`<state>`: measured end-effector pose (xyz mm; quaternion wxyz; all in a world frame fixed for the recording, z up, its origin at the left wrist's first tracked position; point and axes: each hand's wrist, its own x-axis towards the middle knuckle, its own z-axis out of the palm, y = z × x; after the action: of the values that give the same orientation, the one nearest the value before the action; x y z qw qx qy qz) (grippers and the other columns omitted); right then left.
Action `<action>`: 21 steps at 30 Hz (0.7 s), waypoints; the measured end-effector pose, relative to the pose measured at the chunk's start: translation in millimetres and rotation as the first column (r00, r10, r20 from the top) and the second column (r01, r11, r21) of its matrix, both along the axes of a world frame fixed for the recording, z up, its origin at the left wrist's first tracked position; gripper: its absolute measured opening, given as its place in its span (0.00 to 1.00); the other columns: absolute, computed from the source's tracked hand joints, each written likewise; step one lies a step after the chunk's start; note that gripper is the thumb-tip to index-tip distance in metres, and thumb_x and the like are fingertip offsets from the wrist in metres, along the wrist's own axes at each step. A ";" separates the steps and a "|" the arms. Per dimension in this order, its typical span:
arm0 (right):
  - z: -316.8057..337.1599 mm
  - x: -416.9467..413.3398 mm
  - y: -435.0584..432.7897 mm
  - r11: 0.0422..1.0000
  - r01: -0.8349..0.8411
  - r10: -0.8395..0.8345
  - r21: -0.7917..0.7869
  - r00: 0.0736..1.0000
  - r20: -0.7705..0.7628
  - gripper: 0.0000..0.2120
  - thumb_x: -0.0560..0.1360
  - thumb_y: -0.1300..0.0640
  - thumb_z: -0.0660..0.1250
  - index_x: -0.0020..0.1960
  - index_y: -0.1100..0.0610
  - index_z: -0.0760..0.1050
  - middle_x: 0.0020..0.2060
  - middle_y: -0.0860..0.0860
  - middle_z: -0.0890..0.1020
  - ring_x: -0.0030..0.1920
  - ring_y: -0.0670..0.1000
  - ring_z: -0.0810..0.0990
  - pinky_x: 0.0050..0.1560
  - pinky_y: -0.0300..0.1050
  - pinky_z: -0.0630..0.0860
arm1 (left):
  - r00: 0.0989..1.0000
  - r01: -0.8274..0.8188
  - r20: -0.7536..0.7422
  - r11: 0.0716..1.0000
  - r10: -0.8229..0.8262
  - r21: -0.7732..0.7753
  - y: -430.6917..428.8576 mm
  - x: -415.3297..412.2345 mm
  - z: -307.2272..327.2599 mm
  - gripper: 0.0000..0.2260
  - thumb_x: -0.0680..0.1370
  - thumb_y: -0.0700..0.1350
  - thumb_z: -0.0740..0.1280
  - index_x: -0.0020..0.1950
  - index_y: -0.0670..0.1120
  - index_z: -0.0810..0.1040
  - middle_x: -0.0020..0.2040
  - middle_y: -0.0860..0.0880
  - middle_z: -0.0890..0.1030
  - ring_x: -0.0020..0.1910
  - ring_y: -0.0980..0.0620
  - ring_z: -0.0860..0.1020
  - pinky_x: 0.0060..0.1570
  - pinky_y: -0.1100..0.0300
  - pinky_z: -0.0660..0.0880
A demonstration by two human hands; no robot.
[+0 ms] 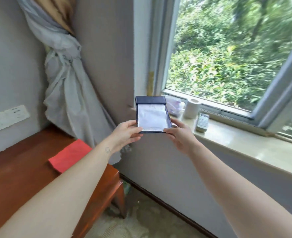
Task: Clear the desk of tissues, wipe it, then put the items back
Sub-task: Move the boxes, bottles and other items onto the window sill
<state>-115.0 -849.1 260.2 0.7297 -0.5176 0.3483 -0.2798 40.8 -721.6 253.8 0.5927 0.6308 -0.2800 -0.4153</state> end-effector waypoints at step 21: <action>-50.4 -225.1 -147.8 0.919 0.169 -0.325 -0.358 0.836 -0.442 0.14 0.62 0.64 0.71 0.48 0.56 0.81 0.43 0.52 0.83 0.45 0.53 0.81 0.52 0.53 0.78 | 0.816 0.308 0.413 0.910 -0.403 0.279 -214.9 -192.7 -33.0 0.08 0.78 0.34 0.65 0.57 0.39 0.77 0.42 0.45 0.77 0.39 0.52 0.74 0.37 0.64 0.71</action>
<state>-340.1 -996.9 209.9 0.4852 -0.6275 0.5399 -0.2816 -151.9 -936.4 220.8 0.3541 0.7033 -0.4832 -0.3827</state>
